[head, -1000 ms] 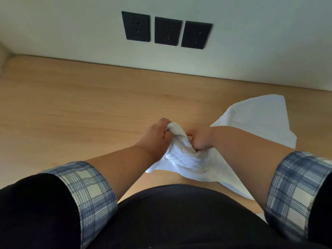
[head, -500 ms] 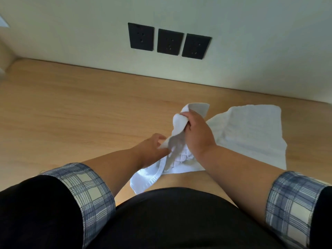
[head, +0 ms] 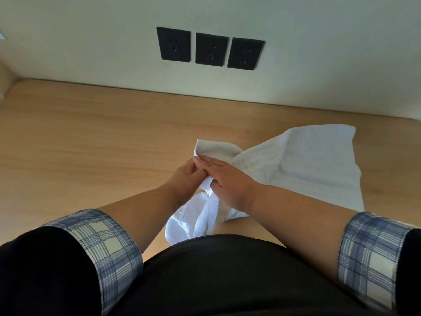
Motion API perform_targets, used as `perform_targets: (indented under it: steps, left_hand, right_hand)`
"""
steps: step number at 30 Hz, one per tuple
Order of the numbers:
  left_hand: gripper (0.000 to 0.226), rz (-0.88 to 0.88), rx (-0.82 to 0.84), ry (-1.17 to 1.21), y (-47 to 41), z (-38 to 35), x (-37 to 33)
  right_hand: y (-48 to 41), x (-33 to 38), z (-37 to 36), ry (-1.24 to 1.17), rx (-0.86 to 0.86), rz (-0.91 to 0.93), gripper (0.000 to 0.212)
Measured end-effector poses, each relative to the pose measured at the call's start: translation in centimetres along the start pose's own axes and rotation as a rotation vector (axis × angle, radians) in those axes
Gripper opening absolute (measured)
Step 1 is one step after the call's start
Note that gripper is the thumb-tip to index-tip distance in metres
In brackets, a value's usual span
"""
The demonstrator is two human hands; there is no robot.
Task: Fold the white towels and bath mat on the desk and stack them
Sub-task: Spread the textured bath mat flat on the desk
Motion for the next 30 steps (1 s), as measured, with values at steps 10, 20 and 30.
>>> perform_targets:
  steps: [10,20,30]
  left_hand:
    - [0.028,0.463,-0.111,0.125,-2.3,0.7,1.4]
    - [0.032,0.075,-0.323,-0.321,0.3,3.3,-2.1]
    - [0.022,-0.034,-0.460,-0.486,-3.6,9.1,-3.0]
  right_hand:
    - [-1.0,-0.1,-0.2,-0.579,-0.002,-0.253,0.046]
    - [-7.1,-6.3,4.1,-0.048,-0.038,-0.504,0.013]
    - [-9.2,-1.8,6.1,-0.453,-0.677,-0.484,0.030]
Point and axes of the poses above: each hand's wrist, its own y-axis away from the middle knuckle, its own z-axis out of the back of the hand, x = y × z, the point moved 1 cm from there along -y, towards the middle knuckle, and after that the axes turned 13 degrees about -z, right-handed, at the moved point
